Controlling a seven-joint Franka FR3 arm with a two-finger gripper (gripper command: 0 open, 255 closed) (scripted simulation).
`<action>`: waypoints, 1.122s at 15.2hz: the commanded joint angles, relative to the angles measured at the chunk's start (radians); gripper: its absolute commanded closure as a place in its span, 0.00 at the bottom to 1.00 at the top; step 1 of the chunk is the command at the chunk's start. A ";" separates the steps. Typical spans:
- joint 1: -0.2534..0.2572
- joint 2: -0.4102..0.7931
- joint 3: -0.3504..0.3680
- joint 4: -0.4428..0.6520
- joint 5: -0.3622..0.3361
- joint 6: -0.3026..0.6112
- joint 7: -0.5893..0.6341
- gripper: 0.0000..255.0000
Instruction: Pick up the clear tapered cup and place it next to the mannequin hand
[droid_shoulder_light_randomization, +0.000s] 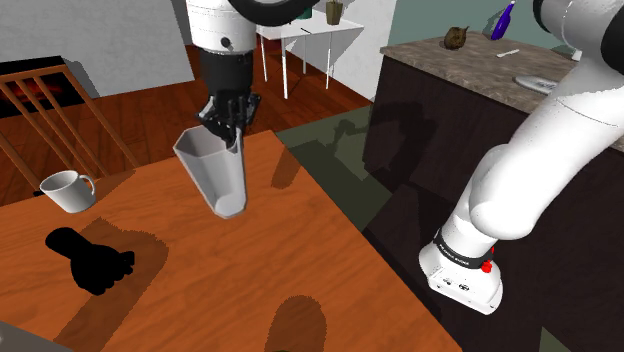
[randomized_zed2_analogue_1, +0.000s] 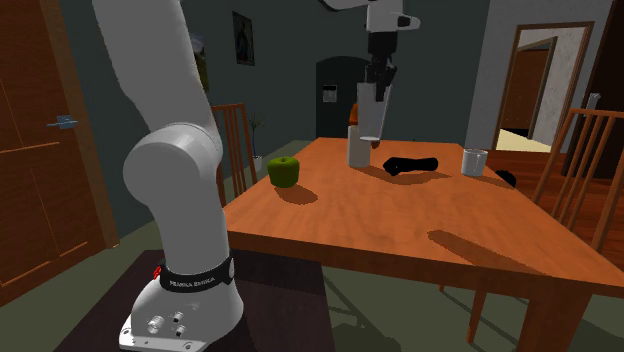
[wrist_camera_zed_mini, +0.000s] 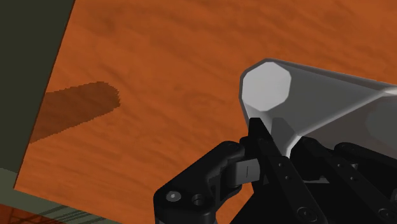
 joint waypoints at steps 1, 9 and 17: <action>0.005 0.099 0.025 0.085 -0.050 0.007 0.041 1.00; 0.120 0.488 0.048 0.474 -0.263 -0.038 0.178 1.00; 0.366 0.953 -0.024 1.163 -0.424 -0.261 0.193 1.00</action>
